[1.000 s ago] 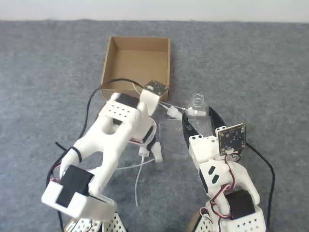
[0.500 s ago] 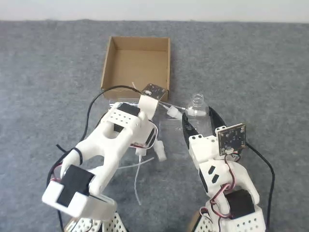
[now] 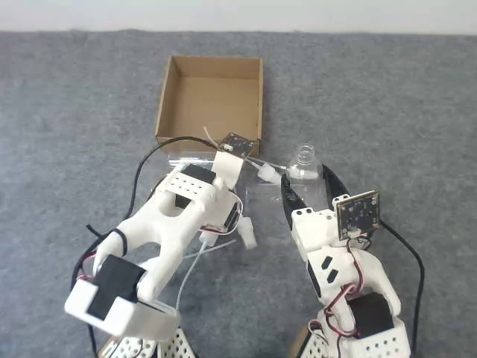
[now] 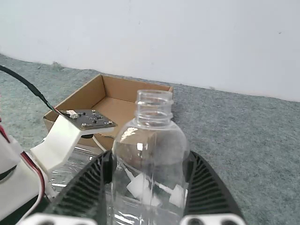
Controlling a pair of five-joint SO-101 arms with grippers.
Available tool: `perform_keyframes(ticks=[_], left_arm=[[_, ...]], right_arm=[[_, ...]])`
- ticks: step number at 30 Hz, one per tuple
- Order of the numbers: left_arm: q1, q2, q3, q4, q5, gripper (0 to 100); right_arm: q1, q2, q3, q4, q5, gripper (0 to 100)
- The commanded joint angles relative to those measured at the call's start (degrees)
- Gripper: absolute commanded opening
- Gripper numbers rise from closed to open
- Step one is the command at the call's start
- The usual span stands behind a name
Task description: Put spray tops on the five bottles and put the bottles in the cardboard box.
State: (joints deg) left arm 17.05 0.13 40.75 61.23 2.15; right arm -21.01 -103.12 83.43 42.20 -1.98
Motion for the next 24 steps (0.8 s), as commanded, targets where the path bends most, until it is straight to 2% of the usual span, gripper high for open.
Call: perform_keyframes(ticks=[1,21,24], left_arm=[[-0.1,-0.5,0.3,-0.8,0.6,10],[0.4,-0.5,1.9,-0.9,0.7,10],[0.5,-1.1,1.5,-0.9,0.7,6]], right_arm=[[0.5,-0.9,-1.0,-1.5,-0.4,4.7],[-1.4,-0.9,-1.0,-0.9,-0.4,4.6],[-1.4,-0.9,-1.0,-0.9,-0.4,4.6]])
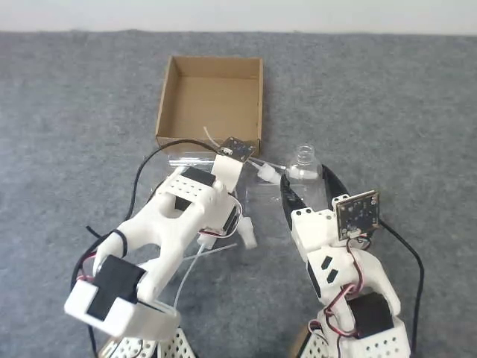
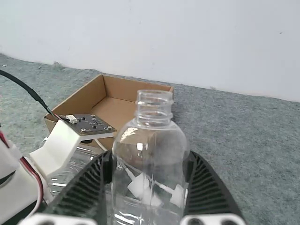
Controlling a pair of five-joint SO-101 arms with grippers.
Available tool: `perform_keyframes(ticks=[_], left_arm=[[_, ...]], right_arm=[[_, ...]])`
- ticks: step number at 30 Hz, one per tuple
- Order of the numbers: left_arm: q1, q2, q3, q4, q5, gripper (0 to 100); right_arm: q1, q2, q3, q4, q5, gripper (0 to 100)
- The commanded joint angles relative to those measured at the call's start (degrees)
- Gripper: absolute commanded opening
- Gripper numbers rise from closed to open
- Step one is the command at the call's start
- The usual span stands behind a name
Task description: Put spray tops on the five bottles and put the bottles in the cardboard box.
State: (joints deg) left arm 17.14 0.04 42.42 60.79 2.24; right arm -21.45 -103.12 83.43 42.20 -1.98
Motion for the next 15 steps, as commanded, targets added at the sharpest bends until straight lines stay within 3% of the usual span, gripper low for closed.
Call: perform_keyframes(ticks=[1,15], left_arm=[[1.0,-1.1,-0.5,-0.4,0.6,4],[3.3,-1.3,-4.9,2.7,0.8,1]], right_arm=[[-0.9,-0.9,-1.0,-0.9,-0.4,4.6],[-0.9,-0.9,-0.9,-0.9,-0.4,4.4]])
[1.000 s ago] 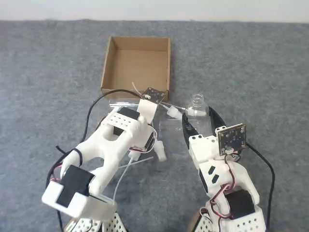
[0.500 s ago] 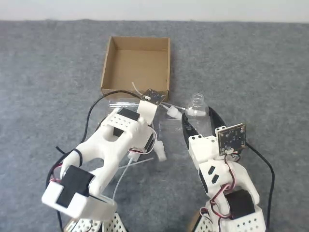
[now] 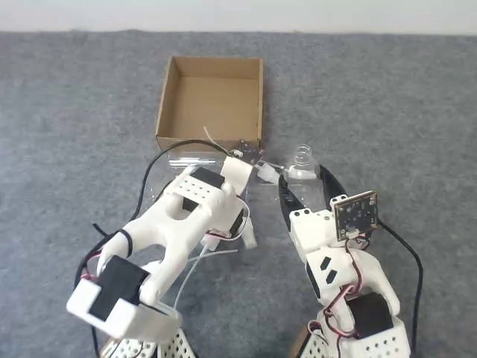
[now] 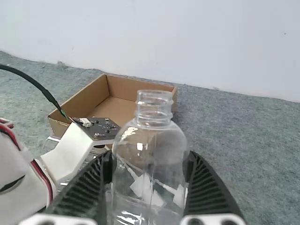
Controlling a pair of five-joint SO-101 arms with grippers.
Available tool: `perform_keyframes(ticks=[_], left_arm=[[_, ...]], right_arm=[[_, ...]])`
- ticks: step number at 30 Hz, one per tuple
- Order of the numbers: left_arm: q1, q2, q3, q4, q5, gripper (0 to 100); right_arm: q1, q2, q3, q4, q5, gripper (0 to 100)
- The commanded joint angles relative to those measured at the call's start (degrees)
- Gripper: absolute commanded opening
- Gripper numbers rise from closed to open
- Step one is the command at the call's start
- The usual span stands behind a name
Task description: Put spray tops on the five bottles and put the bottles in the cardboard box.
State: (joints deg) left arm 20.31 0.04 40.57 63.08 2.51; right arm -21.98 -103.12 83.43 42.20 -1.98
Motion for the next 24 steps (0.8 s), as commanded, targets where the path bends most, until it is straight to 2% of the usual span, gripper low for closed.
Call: perform_keyframes(ticks=[1,6,11,17,24], left_arm=[[0.1,-2.1,-3.0,0.4,1.3,1],[0.1,-11.5,-2.2,2.6,3.0,1],[-2.1,-21.6,1.8,0.6,3.0,1],[-5.9,-27.7,2.8,0.4,3.1,1],[-6.8,-35.3,0.7,0.4,3.1,1]], right_arm=[[-0.4,-0.9,-0.9,-0.9,-0.4,4.4],[-0.4,-0.9,-0.9,-0.9,-0.4,4.4],[-0.4,-0.9,-0.8,-0.9,-0.4,4.4],[-0.4,-0.9,-0.8,-0.9,-0.4,4.4],[-1.7,-0.8,-0.6,-0.8,-0.4,4.4]])
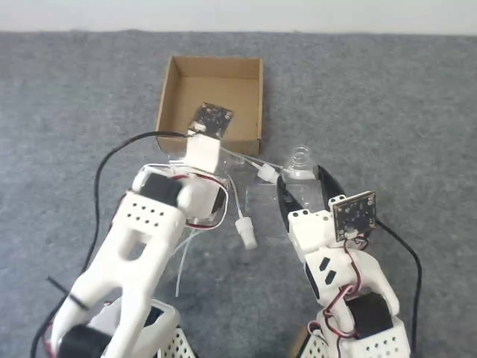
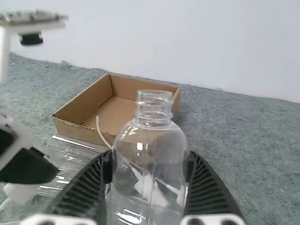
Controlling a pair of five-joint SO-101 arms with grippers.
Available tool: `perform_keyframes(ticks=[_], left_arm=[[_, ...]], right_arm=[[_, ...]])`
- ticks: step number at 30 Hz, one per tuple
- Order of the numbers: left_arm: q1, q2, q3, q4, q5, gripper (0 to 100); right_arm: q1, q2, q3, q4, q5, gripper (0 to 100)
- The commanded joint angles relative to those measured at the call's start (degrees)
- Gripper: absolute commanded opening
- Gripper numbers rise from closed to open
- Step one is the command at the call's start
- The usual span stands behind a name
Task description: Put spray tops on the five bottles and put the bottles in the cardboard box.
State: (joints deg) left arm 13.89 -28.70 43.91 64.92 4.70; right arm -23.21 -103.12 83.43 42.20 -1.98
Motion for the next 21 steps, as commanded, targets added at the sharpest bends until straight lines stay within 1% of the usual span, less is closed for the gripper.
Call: perform_keyframes(ticks=[1,4,7,16,21], left_arm=[[-0.4,-7.6,-3.0,-1.1,0.9,1],[0.0,-10.5,-5.5,0.4,1.1,1],[-0.3,-12.2,-8.5,0.6,4.0,1],[0.0,-13.0,-18.2,0.3,8.4,1],[0.0,-13.0,-22.9,0.2,8.9,1]], right_arm=[[-0.4,-0.8,-0.6,-0.8,-0.4,4.4],[-0.4,-0.8,-0.6,-0.8,-0.4,4.4],[-0.4,-0.8,-0.1,-1.0,-0.4,4.6],[-0.4,-0.8,-0.1,-1.0,-0.4,4.5],[-0.4,-0.8,-0.1,-1.0,-0.4,4.4]])
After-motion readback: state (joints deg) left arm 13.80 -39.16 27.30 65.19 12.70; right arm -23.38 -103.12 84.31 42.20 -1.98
